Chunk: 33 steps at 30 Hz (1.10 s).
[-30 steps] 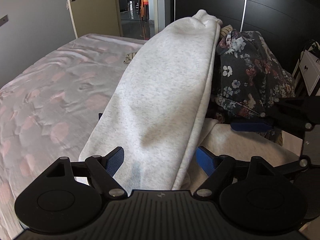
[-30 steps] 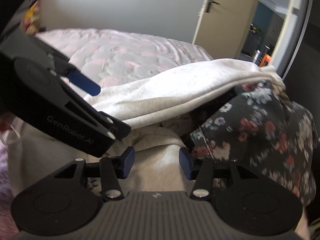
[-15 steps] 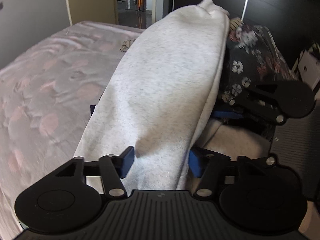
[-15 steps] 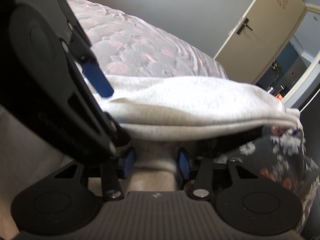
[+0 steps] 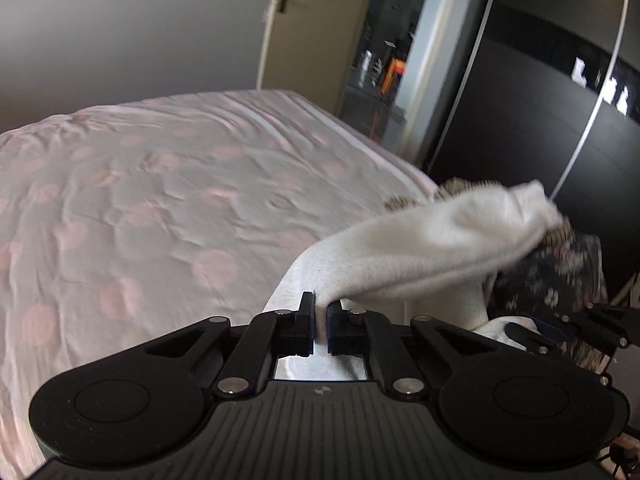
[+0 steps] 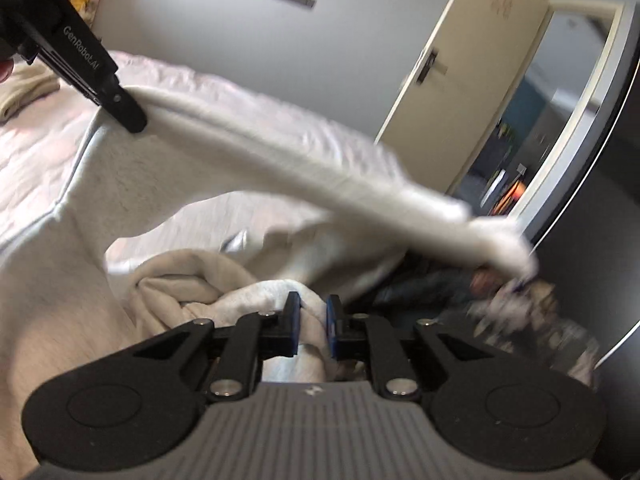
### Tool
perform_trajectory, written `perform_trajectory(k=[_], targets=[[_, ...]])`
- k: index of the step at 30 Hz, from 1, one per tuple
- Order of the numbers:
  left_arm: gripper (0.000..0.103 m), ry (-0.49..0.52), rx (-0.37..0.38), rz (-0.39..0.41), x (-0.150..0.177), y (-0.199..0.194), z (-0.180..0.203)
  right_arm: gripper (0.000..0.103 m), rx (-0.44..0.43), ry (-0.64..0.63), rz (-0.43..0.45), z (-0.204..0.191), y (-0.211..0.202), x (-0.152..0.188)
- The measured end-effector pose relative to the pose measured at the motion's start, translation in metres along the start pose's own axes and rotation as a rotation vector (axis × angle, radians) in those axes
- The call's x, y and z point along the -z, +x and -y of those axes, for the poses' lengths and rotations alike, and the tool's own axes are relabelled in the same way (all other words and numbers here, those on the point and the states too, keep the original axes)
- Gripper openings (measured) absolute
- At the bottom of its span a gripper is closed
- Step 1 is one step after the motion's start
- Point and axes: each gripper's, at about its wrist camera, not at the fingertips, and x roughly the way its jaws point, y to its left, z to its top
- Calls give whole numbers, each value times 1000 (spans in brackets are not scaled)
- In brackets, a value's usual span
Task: Fold clothes
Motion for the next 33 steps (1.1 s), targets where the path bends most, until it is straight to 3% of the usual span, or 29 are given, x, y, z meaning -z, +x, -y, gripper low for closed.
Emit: perform_trajectory(k=[7, 15, 18, 22, 24, 25, 28, 31, 33], targets=[[3, -46, -31, 146, -28, -61, -30, 12, 52, -39, 175, -8, -29, -63], [3, -51, -94, 346, -69, -138, -70, 12, 66, -57, 409, -33, -53, -166], [3, -98, -152, 429, -85, -173, -101, 11, 66, -39, 480, -43, -61, -197], [3, -135, -291, 503, -95, -214, -146, 11, 48, -5, 548, -59, -65, -232], [3, -165, -346, 498, -90, -226, -170, 11, 21, 20, 537, -72, -60, -239], [3, -181, -373, 483, -84, -228, -181, 0, 16, 25, 523, -81, -57, -238], [3, -226, -475, 387, -51, -218, -214, 0, 50, 36, 485, -106, -41, -224], [3, -272, -583, 258, -8, -199, -249, 0, -45, 101, 360, -122, -15, -202], [3, -332, -618, 179, 22, -189, -270, 0, -99, 105, 277, -137, 2, -184]])
